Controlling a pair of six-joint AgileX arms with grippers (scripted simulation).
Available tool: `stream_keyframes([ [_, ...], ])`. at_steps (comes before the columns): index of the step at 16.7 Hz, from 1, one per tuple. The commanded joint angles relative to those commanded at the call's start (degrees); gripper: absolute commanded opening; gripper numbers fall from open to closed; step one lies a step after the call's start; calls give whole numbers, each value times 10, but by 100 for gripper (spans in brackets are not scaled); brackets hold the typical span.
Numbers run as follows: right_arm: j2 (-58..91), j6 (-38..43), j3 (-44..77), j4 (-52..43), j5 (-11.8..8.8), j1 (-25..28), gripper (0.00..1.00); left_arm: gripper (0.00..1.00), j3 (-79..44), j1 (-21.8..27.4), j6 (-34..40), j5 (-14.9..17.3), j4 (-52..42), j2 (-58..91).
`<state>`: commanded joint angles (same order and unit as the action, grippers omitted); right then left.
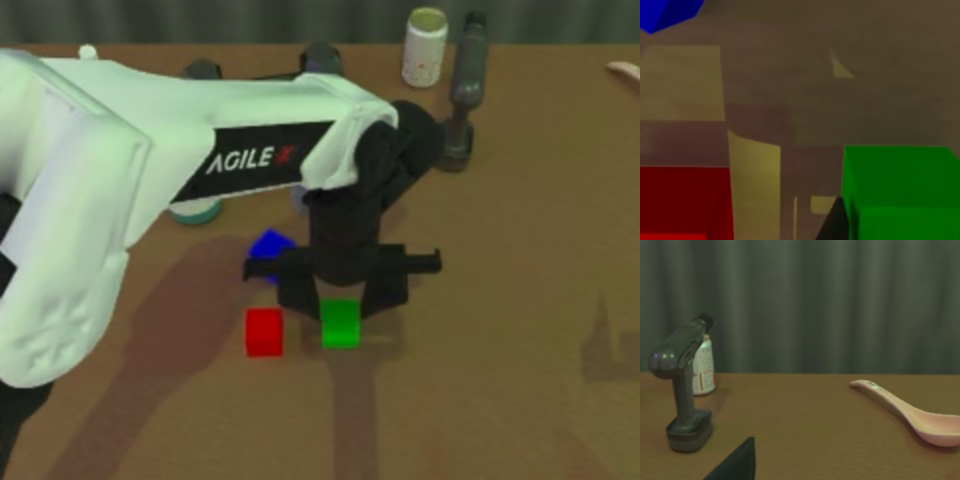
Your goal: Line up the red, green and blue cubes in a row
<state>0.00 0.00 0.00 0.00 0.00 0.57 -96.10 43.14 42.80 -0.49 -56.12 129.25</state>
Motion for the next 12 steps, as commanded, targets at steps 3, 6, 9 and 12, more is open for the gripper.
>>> stream_keyframes([
  [3,0,0,0,0,0,0,100,90,0,0,0,0,0,0],
  [6,0,0,0,0,0,0,100,100,0,0,0,0,0,0],
  [9,0,0,0,0,0,0,100,100,0,0,0,0,0,0],
  [12,0,0,0,0,0,0,100,100,0,0,0,0,0,0],
])
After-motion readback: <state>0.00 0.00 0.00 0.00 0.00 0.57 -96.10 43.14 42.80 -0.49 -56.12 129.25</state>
